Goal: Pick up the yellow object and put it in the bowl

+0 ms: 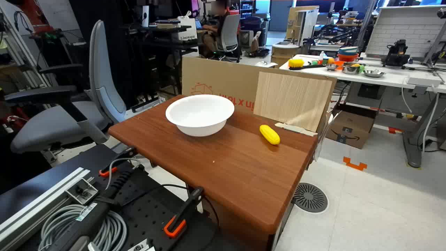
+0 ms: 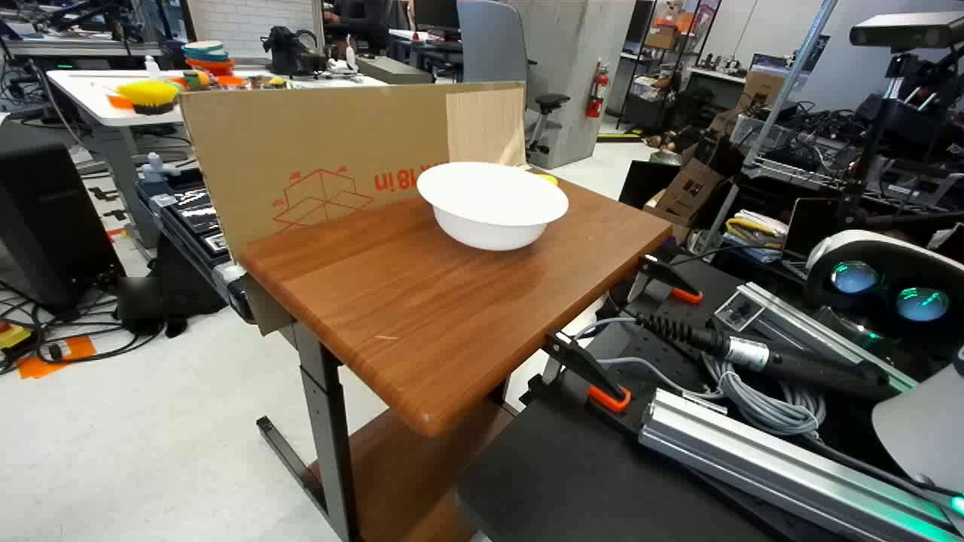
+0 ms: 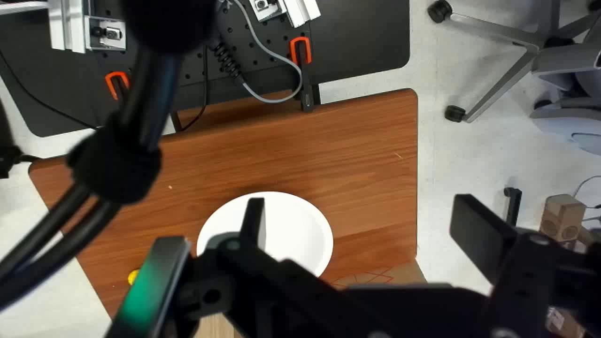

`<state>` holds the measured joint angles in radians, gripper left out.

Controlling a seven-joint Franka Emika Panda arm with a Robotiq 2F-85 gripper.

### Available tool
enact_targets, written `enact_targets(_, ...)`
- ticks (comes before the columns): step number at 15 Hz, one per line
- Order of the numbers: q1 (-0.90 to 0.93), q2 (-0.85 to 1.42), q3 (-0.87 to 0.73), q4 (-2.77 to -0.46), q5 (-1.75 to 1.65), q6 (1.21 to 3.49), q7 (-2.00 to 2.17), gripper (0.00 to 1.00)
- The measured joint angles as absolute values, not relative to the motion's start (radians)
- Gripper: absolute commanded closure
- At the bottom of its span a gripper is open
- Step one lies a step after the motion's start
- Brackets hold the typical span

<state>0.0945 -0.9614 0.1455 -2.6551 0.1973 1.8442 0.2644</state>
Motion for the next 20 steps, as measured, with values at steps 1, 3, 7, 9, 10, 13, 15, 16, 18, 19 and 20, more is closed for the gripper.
enact_targets(1,0.095,-0.961,0.145,-2.655,0.197,1.844,0.264,0.00)
enact_targets(3,0.095,-0.961,0.145,-2.654,0.197,1.844,0.264,0.00)
enact_targets(7,0.095,-0.961,0.145,-2.654,0.197,1.844,0.264,0.00)
enact_targets(9,0.094,-0.961,0.145,-2.654,0.197,1.844,0.264,0.00)
enact_targets(10,0.094,-0.961,0.145,-2.655,0.197,1.844,0.264,0.00)
enact_targets(13,0.089,-0.949,0.137,-2.649,0.174,1.847,0.211,0.00)
enact_targets(15,0.079,-0.908,0.107,-2.627,0.115,1.853,0.110,0.00)
enact_targets(16,0.076,-0.873,0.081,-2.609,0.078,1.861,0.046,0.00)
enact_targets(18,0.073,-0.780,0.009,-2.564,0.024,1.890,-0.097,0.00)
enact_targets(19,0.074,-0.725,-0.034,-2.536,0.017,1.908,-0.175,0.00)
enact_targets(20,0.074,-0.666,-0.076,-2.503,0.017,1.920,-0.256,0.00)
